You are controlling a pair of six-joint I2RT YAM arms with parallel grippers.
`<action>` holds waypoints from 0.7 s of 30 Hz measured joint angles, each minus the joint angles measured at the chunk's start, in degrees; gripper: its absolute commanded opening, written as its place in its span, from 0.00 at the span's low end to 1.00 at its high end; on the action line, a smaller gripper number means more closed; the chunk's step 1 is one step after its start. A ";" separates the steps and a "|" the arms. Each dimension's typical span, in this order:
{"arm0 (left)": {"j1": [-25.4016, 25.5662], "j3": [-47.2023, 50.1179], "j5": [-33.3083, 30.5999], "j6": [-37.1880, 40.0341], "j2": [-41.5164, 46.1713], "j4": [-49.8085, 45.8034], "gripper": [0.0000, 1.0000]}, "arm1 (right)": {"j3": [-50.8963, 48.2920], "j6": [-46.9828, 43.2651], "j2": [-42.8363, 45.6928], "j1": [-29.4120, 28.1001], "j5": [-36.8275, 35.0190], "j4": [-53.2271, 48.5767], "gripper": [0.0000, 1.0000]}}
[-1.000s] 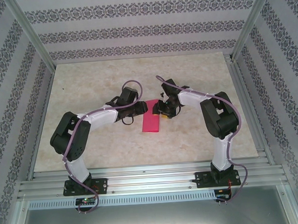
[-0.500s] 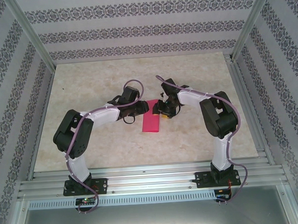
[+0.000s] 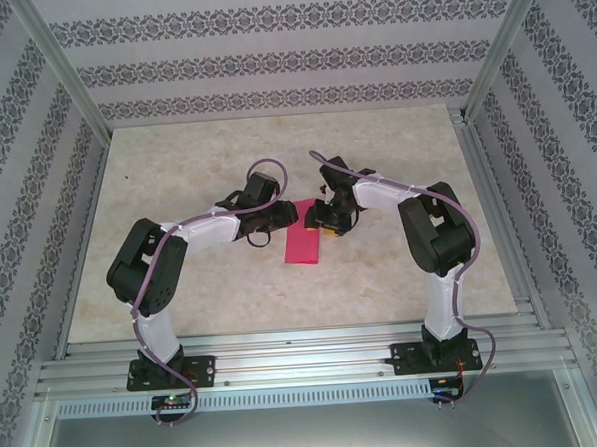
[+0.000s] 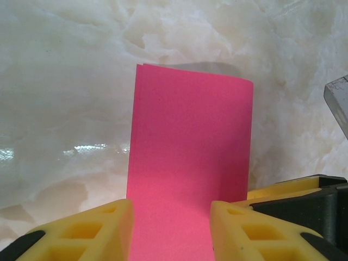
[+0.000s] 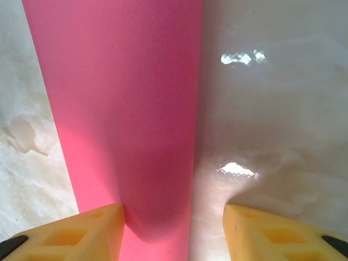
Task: Fold a paper plane with a square sheet of paper (pick it up from the middle)
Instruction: Hold the square sheet of paper at the center of the table.
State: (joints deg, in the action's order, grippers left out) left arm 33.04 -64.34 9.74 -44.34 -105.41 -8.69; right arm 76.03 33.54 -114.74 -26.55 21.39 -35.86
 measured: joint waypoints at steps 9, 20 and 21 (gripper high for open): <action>-0.28 0.00 0.09 -0.20 0.00 0.00 0.39 | 0.96 0.44 -0.31 -0.48 -1.84 -1.09 0.53; -0.39 -0.17 3.93 -2.03 -2.56 2.25 0.26 | 1.49 0.63 -0.63 -0.48 -1.86 -1.68 0.53; -0.39 -0.26 4.20 -2.36 -3.13 2.47 0.26 | 1.49 0.63 -0.66 -0.48 -1.84 -1.68 0.53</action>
State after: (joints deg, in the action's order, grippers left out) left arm 32.64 -64.60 13.93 -46.70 -108.53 -6.22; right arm 77.52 34.17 -115.39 -27.03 19.55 -37.54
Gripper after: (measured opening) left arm 0.261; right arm 0.528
